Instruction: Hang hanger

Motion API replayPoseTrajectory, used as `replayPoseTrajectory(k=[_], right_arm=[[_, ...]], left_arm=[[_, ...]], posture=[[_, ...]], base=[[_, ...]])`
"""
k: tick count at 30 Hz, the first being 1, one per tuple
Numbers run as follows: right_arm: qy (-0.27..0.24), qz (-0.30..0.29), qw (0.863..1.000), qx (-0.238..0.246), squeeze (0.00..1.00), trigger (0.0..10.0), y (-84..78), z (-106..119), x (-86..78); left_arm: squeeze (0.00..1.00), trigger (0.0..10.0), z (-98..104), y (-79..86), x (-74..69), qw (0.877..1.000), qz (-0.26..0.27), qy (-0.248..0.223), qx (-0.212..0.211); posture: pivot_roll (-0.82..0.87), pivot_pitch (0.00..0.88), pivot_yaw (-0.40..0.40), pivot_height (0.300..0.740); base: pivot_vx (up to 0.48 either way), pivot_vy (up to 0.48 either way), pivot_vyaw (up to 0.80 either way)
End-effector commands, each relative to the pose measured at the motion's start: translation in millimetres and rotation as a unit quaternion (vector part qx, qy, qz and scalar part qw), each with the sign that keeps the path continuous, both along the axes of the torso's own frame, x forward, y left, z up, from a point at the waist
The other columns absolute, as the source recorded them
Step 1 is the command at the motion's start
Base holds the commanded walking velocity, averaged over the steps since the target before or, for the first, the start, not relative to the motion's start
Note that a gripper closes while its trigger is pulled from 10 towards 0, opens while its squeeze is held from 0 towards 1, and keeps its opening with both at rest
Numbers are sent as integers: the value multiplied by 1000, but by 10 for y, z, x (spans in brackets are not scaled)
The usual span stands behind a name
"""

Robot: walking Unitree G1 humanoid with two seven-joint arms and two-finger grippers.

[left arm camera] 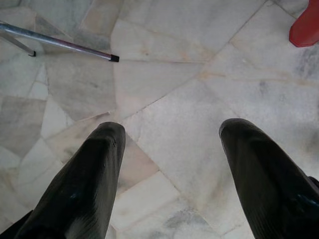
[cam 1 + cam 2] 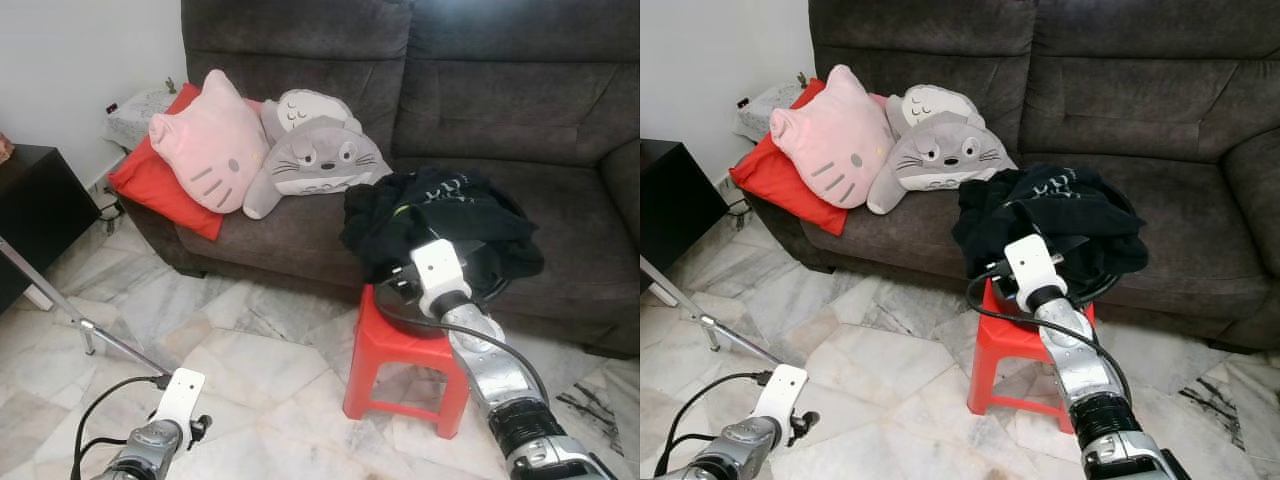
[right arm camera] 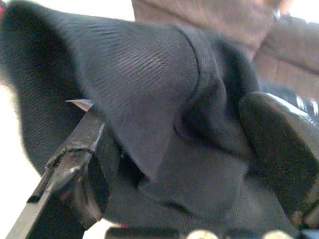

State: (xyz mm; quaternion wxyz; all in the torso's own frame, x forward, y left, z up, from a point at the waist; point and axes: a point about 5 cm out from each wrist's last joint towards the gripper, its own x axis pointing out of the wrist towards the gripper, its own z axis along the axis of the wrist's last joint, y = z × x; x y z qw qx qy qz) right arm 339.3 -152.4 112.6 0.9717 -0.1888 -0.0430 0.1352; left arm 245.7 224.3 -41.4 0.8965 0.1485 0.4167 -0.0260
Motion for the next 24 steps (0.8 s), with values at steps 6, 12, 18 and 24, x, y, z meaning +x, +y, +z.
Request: replayPoseTrajectory(k=[6, 12, 18, 24], right_arm=[[-6, 24, 999, -33, 0, 10000, 72, 11, 9], [12, -10, 999, -45, 0, 10000, -43, -58, 26], [34, 10, 998, -54, 0, 10000, -4, -124, 21], [40, 15, 997, -61, 0, 10000, 38, -165, 11]], left_arm=[[0, 10000, 23, 21, 25, 1000, -6, -1, 10], [0, 10000, 21, 19, 23, 1000, -8, 1, 11], [0, 10000, 20, 18, 22, 1000, -8, 1, 11], [0, 10000, 18, 19, 19, 1000, -8, 1, 11]], posture=[[-189, 8, 115, 740], [-192, 7, 117, 740], [-189, 4, 115, 740], [-188, 4, 115, 740]], base=[[0, 0, 0], [0, 0, 0], [0, 0, 0], [0, 0, 0]])
